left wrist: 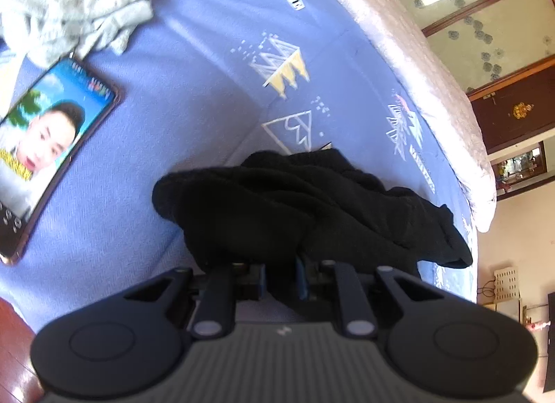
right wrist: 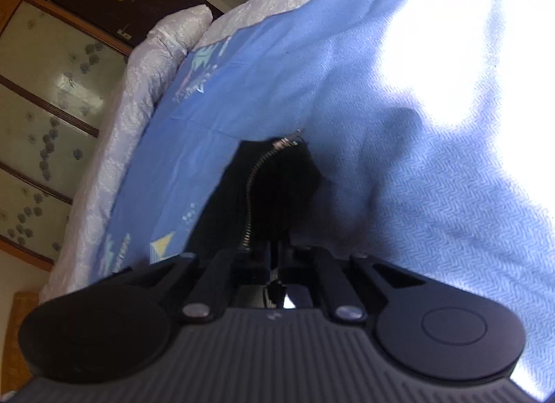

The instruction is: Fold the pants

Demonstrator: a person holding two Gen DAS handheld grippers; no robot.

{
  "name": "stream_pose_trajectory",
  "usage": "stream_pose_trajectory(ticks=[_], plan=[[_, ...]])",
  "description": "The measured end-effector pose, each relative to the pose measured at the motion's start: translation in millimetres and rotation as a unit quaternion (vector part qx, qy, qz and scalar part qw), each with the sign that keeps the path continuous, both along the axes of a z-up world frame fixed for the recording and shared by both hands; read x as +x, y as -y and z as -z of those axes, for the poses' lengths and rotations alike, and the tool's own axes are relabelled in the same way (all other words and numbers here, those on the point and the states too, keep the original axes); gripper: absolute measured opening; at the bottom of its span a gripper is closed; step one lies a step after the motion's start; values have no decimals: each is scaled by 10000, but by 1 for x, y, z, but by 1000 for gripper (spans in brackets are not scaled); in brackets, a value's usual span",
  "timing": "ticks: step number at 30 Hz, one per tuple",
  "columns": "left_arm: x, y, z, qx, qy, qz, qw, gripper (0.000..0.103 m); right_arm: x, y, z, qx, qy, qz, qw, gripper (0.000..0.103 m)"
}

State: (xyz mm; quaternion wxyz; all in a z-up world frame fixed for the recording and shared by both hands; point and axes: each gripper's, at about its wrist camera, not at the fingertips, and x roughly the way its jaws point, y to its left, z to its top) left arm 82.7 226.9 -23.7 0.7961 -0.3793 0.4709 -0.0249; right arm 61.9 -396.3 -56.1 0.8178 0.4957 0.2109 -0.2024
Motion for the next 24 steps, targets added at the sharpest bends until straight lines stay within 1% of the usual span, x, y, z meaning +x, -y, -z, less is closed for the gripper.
stream_pose_trajectory(ticks=[3, 5, 6, 8, 10, 12, 15, 17, 18, 19, 20, 21, 23, 24], plan=[[-1, -6, -19, -10, 269, 22, 9996, 13, -29, -3, -51, -374, 530, -46, 9979, 6], [-5, -8, -32, 56, 448, 79, 9989, 13, -56, -3, -79, -667, 752, -10, 9949, 6], [-8, -8, -36, 86, 496, 118, 9987, 13, -73, -2, -89, -759, 850, 31, 9935, 6], [-15, -7, -36, 90, 494, 207, 9985, 13, -104, -1, -95, -802, 897, 79, 9927, 6], [-21, -4, -29, 115, 374, 290, 9988, 13, -129, -2, -87, -884, 674, 151, 9937, 6], [-27, -1, -17, 88, 189, 348, 9992, 13, -143, -4, -69, -930, 234, 278, 9950, 6], [-40, -2, 6, -12, -157, 368, 9992, 13, -157, 1, -29, -515, -335, 610, 9962, 6], [-50, -2, 17, 14, -348, 354, 9988, 13, -162, 4, -9, -207, -669, 858, 9939, 9], [-54, -2, 21, 52, -440, 364, 9984, 17, -164, 4, -1, 3, -819, 995, 9917, 10], [-58, -4, 22, 68, -495, 371, 9981, 20, -166, 4, 3, 164, -822, 1081, 9906, 12], [-63, -8, 22, 63, -473, 369, 9982, 21, -168, 3, 3, 272, -766, 1160, 9899, 15], [-66, -13, 16, 58, -382, 348, 9986, 21, -174, 1, 0, 280, -687, 1284, 9889, 15], [-71, -25, 0, 157, -124, 249, 9995, 22, -175, -6, -13, 85, -558, 1572, 9860, 15], [-72, -32, -9, 234, 26, 180, 9996, 25, -175, -11, -20, -89, -511, 1755, 9831, 16]])
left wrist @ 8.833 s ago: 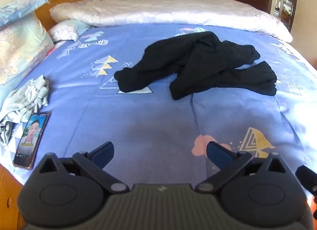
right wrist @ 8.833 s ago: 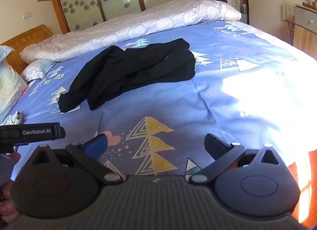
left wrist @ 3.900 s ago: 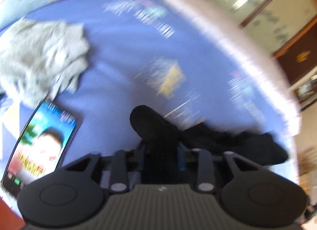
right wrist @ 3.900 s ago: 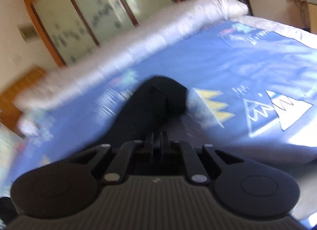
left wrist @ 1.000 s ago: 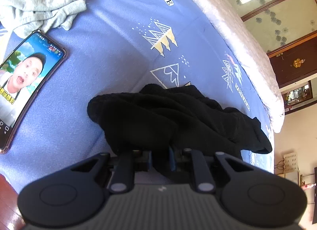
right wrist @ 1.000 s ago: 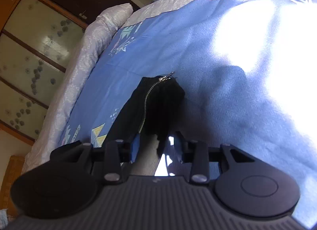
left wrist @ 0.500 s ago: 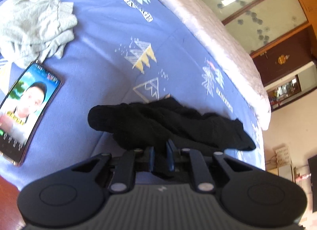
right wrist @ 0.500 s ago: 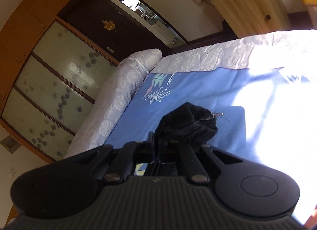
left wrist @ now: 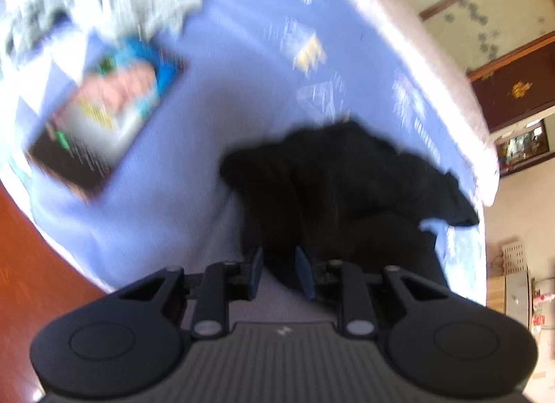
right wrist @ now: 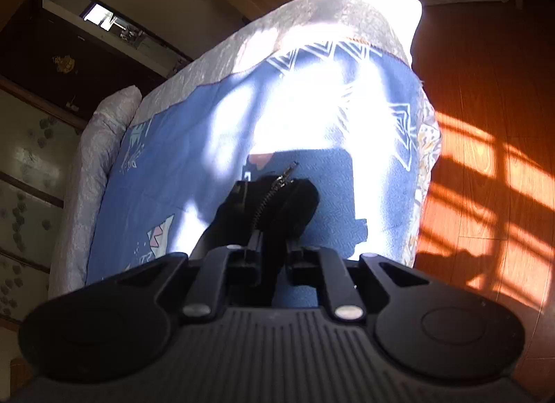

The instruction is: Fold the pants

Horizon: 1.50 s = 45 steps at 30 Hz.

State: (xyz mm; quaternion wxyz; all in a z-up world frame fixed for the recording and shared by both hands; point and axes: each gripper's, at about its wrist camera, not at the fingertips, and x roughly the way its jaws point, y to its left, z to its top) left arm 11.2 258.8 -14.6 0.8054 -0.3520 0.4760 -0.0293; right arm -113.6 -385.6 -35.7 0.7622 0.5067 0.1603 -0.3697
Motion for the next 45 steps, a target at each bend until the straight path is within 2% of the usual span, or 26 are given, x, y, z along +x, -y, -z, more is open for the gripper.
stream_pose_trajectory(ticks=[1, 3, 5, 8, 11, 14, 15, 16, 17, 18, 20, 21, 23, 24, 25, 26, 27, 28, 30, 32, 33, 34, 36, 39, 41, 45], plan=[[2, -6, -9, 66, 148, -62, 9998, 28, -5, -7, -8, -306, -41, 271, 9992, 19], [17, -15, -26, 239, 426, -112, 9987, 31, -3, -16, -22, -923, -85, 486, 9945, 44], [44, -12, -39, 470, 663, -17, 9967, 35, -2, -24, -30, -1281, -121, 501, 9904, 44], [106, 8, -43, 849, 1001, 518, 9900, 47, 8, -32, -35, -1529, 26, 308, 9878, 44], [181, 35, -21, 718, 895, 1097, 9873, 48, 31, -39, -38, -1505, 99, -207, 9883, 44], [240, 62, 12, 655, 631, 1399, 9860, 58, 64, -50, -38, -1427, 147, -800, 9864, 44], [254, 69, 23, 633, 533, 1492, 9853, 67, 78, -54, -37, -1400, 140, -1027, 9847, 45], [267, 77, 35, 604, 414, 1599, 9844, 82, 92, -59, -36, -1372, 126, -1249, 9826, 45], [276, 84, 47, 599, 274, 1662, 9839, 91, 106, -61, -35, -1342, 111, -1451, 9802, 45], [281, 88, 58, 585, 160, 1651, 9844, 98, 125, -65, -33, -1296, 106, -1695, 9769, 45], [286, 95, 72, 327, 98, 1618, 9862, 102, 162, -70, -31, -1171, 138, -2174, 9689, 47], [285, 99, 72, 112, 195, 1691, 9853, 101, 187, -73, -30, -1083, 194, -2508, 9618, 51], [282, 112, 78, -793, 105, 2129, 9738, 87, 232, -77, -23, -923, 333, -2960, 9501, 56], [277, 121, 78, -796, 96, 2239, 9713, 58, 262, -79, -17, -787, 367, -3199, 9435, 59], [272, 132, 78, -632, 98, 2437, 9677, 47, 288, -79, -10, -668, 378, -3328, 9399, 60], [265, 141, 78, -489, 118, 2525, 9663, 44, 309, -79, -3, -537, 391, -3406, 9379, 61], [259, 146, 78, -428, 168, 2546, 9660, 28, 335, -80, 7, -281, 393, -3475, 9364, 61], [254, 148, 77, -459, 199, 2547, 9657, 20, 354, -79, 16, 35, 416, -3489, 9362, 61], [248, 143, 69, -438, 357, 2335, 9707, 18, 385, -79, 36, 801, 570, -3438, 9339, 61], [243, 128, 55, -325, 593, 2008, 9773, 17, 401, -84, 51, 1406, 758, -3097, 9373, 59], [243, 119, 47, -269, 698, 1833, 9802, 17, 405, -86, 53, 1519, 817, -2928, 9405, 33], [241, 109, 40, -247, 777, 1638, 9831, 16, 410, -88, 50, 1484, 777, -2897, 9424, 15], [237, 83, 27, -232, 898, 1226, 9881, 16, 414, -93, 32, 992, 684, -2973, 9471, 16], [227, 47, 7, -184, 1146, 692, 9908, 16, 399, -98, -6, 217, 934, -3278, 9399, 16], [222, 26, -3, -322, 1285, 418, 9903, 14, 375, -101, -31, -223, 1258, -3533, 9267, 15], [201, -2, -17, -509, 1665, 73, 9847, 14, 296, -108, -66, -1416, 1963, -3978, 8850, 16]])
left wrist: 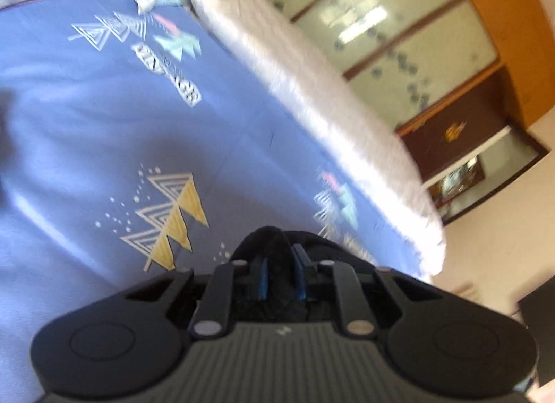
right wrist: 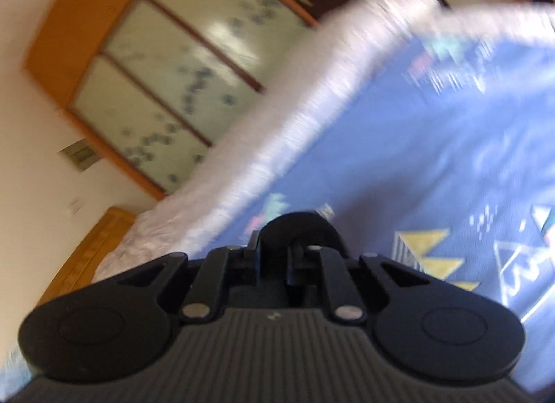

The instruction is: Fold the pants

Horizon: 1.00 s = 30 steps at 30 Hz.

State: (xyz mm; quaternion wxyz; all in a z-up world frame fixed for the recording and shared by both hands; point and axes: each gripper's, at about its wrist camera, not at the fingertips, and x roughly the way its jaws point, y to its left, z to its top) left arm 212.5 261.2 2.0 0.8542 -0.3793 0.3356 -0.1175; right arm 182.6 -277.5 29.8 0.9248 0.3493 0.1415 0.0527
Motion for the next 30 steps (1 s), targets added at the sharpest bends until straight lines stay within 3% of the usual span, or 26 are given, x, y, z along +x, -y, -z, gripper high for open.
stream_pose_trajectory(ticks=[2, 5, 8, 11, 13, 15, 19, 21, 23, 25, 26, 27, 30], plan=[[-9, -2, 0, -63, 47, -10, 10000, 14, -31, -2, 2, -218, -127, -55, 9997, 21], [-25, -1, 10, -14, -35, -81, 10000, 14, -66, -3, 30, -423, -1237, 37, 9914, 41], [-55, -18, 24, -243, -115, -254, 9993, 14, -95, -4, 59, -970, -1949, 467, 9749, 41], [-79, -35, 34, -454, -204, -481, 9976, 14, -110, 17, 72, -668, -2187, 880, 9695, 41], [-89, -42, 37, -489, -278, -555, 9969, 14, -105, 25, 69, -520, -2031, 942, 9732, 41], [-95, -45, 37, -480, -307, -567, 9968, 14, -90, 29, 64, -461, -1824, 885, 9781, 41], [-100, -43, 34, -416, -322, -547, 9971, 14, -18, 34, 67, -523, -1714, 511, 9825, 41], [-101, -42, 32, -415, -307, -551, 9972, 14, 24, 32, 75, -569, -1876, 227, 9803, 44], [-101, -41, 30, -404, -307, -560, 9971, 14, 60, 25, 85, -834, -2168, -10, 9726, 53], [-101, -40, 28, -393, -314, -562, 9972, 14, 84, 22, 105, -691, -2591, -264, 9630, 54], [-102, -40, 28, -378, -318, -560, 9972, 14, 91, 22, 114, -481, -2765, -409, 9589, 40], [-102, -40, 27, -367, -324, -558, 9972, 14, 91, 22, 122, -88, -2884, -574, 9558, 7], [-100, -40, 28, -362, -328, -544, 9973, 14, 59, 26, 98, 418, -2228, -303, 9735, 7]])
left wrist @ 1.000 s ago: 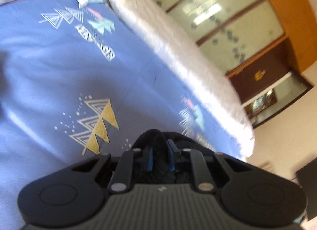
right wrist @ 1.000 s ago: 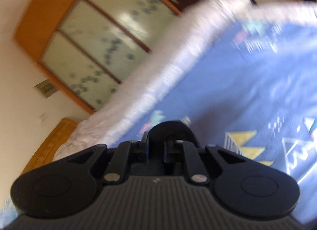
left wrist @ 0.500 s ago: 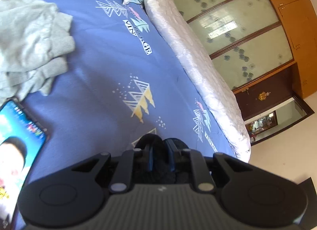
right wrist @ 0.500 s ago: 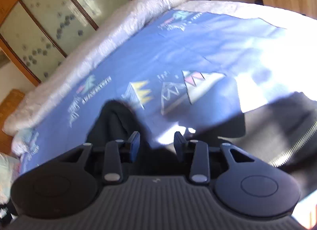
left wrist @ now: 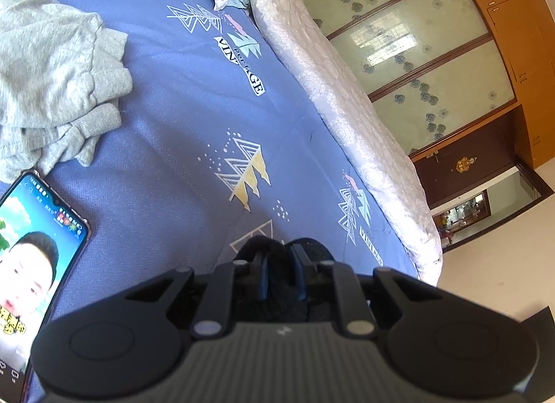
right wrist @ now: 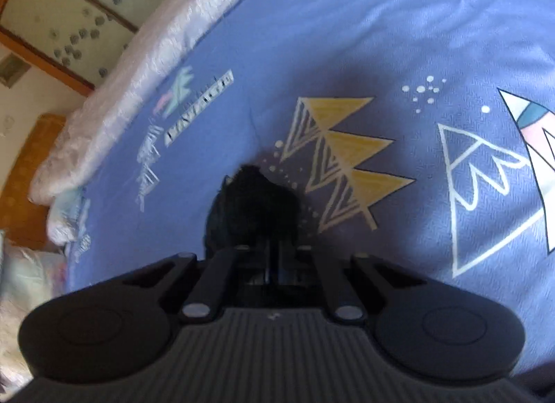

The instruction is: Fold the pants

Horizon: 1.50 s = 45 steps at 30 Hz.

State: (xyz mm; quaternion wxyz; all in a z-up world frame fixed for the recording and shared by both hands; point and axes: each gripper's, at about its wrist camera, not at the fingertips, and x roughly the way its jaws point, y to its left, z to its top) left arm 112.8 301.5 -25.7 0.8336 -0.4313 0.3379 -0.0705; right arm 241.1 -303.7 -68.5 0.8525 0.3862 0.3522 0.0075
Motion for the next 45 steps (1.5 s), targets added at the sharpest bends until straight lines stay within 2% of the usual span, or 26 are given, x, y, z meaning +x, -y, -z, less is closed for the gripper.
stream_pose_trajectory(ticks=[2, 4, 5, 7, 8, 9, 10, 11, 15, 20, 23, 27, 31, 32, 34, 35, 37, 39, 41, 45], plan=[[1, -2, 1, -24, -6, -3, 10000, 14, -32, 14, -29, 31, 519, 624, 9967, 7], [3, -3, 2, -77, 10, -19, 10000, 14, -76, 35, -66, -332, 1212, 1597, 9791, 7], [4, -3, 3, -96, 19, -29, 9999, 14, -95, 43, -81, -617, 1429, 2098, 9653, 7], [5, -2, 5, -129, 32, -37, 9999, 14, -118, 55, -101, -1215, 1369, 2902, 9393, 12], [6, -1, 6, -147, 29, -49, 9999, 14, -126, 61, -105, -1414, 1246, 3141, 9305, 17], [6, -1, 7, -169, 21, -67, 9998, 14, -132, 67, -105, -1510, 1107, 3170, 9298, 29], [5, -1, 8, -191, 16, -96, 9998, 14, -137, 72, -102, -1551, 957, 3143, 9317, 36], [4, -1, 9, -208, 10, -123, 9997, 14, -144, 75, -98, -1565, 836, 3147, 9325, 38], [1, -4, 12, -262, -96, -175, 9995, 14, -174, 80, -64, -1160, 484, 3191, 9393, 38], [3, -5, 5, -237, -103, -194, 9995, 14, -184, 77, -36, -868, 124, 3088, 9471, 38], [4, -3, 1, -209, -57, -196, 9996, 14, -185, 84, -25, -574, -20, 3290, 9426, 39], [5, -1, 0, -189, -78, -227, 9995, 14, -178, 99, -8, 151, -142, 3501, 9365, 39], [5, -3, 2, -223, -120, -264, 9993, 14, -165, 114, 15, 855, -263, 3707, 9244, 39], [5, -4, 2, -225, -129, -270, 9993, 14, -163, 117, 22, 1016, -244, 3734, 9218, 37], [6, -5, 2, -235, -140, -294, 9992, 14, -167, 121, 26, 1270, -163, 3848, 9141, 21], [6, -6, 1, -244, -146, -312, 9991, 14, -169, 121, 24, 1319, -195, 3864, 9126, 8], [6, -8, 0, -258, -140, -343, 9990, 14, -180, 114, 8, 1117, 9, 3896, 9142, 7], [6, -10, -1, -251, -118, -379, 9989, 14, -190, 105, -17, 739, 302, 3784, 9222, 7], [9, -11, -4, -220, -61, -407, 9989, 14, -196, 97, -42, 587, 623, 3634, 9277, 7], [23, -10, -4, -198, -27, -466, 9987, 14, -170, 97, -89, 308, 1091, 3356, 9352, 6]])
